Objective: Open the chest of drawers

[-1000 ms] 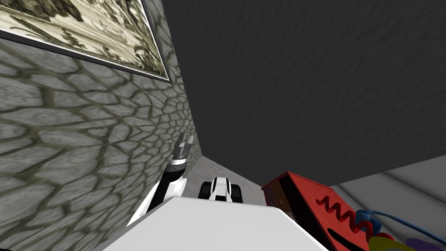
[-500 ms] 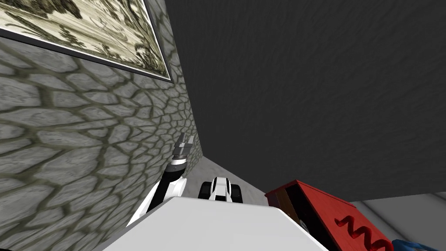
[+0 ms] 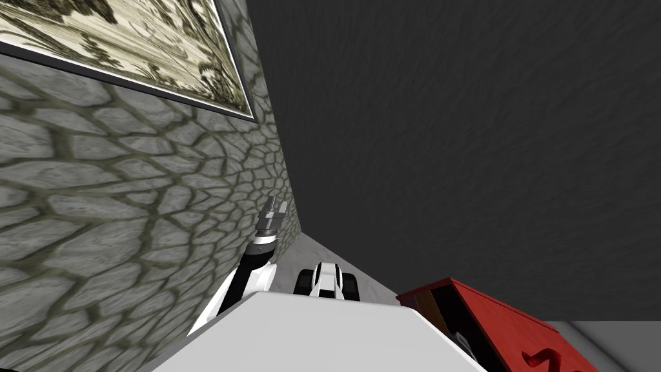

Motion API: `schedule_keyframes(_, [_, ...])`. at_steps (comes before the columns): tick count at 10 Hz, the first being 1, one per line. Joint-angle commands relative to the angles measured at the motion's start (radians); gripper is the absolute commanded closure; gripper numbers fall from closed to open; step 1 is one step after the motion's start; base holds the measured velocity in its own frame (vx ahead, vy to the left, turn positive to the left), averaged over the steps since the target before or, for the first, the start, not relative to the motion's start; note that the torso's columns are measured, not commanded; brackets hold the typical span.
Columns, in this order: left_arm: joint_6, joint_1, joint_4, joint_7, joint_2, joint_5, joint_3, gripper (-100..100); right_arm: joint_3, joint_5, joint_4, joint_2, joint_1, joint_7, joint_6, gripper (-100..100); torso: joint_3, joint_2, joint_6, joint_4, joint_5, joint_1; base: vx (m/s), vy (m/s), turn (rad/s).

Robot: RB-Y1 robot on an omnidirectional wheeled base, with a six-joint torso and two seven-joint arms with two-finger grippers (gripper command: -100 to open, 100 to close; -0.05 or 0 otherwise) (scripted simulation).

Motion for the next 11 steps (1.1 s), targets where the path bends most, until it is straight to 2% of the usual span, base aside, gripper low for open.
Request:
schedule_keyframes(1, [0.000,0.000,0.000,0.000,0.000,0.000,0.000,0,0.008,0.020,0.036,-0.007,-0.009,0.001,0.016,-100,-0.001,-0.001,0.000,0.000,0.000,0.000,0.042,-0.010,0.028])
schedule_keyframes(2, [0.000,0.000,0.000,0.000,0.000,0.000,0.000,0,0.012,0.031,0.053,-0.013,-0.012,0.006,0.027,-100,-0.001,-0.002,0.000,-0.001,0.000,-0.001,0.038,-0.005,0.045])
schedule_keyframes(4, [0.000,0.000,0.000,0.000,0.000,0.000,0.000,0,0.009,0.025,0.042,-0.013,-0.009,0.017,0.027,-100,0.000,-0.001,0.000,0.000,0.000,0.000,0.021,-0.004,0.011])
schedule_keyframes(5, [0.000,0.000,0.000,0.000,0.000,0.000,0.000,0,0.016,0.035,0.053,0.017,-0.017,0.013,0.053,-100,0.000,0.000,0.000,0.000,0.000,0.000,0.023,-0.082,-0.007])
schedule_keyframes(6, [0.000,0.000,0.000,0.000,0.000,0.000,0.000,0,0.016,0.035,0.053,0.017,-0.017,0.013,0.053,-100,0.000,0.000,0.000,0.000,-0.001,-0.004,0.015,-0.109,0.001])
schedule_keyframes(7, [0.000,0.000,0.000,0.000,0.000,0.000,0.000,0,0.020,0.041,0.057,0.041,-0.021,0.015,0.074,-100,0.000,-0.001,0.000,0.000,-0.001,-0.004,0.005,-0.142,-0.001])
schedule_keyframes(8, [0.000,0.000,0.000,0.000,0.000,0.000,0.000,0,0.019,0.041,0.060,0.026,-0.020,0.010,0.058,-100,0.000,-0.001,0.000,0.000,-0.001,-0.004,0.003,-0.075,0.007])
schedule_keyframes(9, [0.000,0.000,0.000,0.000,0.000,0.000,0.000,0,0.013,0.030,0.050,-0.001,-0.014,0.012,0.037,100,0.000,0.000,0.000,0.000,0.000,0.002,-0.015,0.081,0.011])
schedule_keyframes(10, [0.000,0.000,0.000,0.000,0.000,0.000,0.000,0,0.011,0.027,0.048,-0.013,-0.011,0.011,0.026,100,0.000,0.000,0.001,-0.001,0.002,0.010,0.005,0.157,0.060])
schedule_keyframes(11, [0.000,0.000,0.000,0.000,0.000,0.000,0.000,0,0.007,0.028,0.036,-0.015,-0.017,0.021,0.044,100,0.000,0.001,0.006,-0.004,-0.004,0.009,0.014,0.085,0.028])
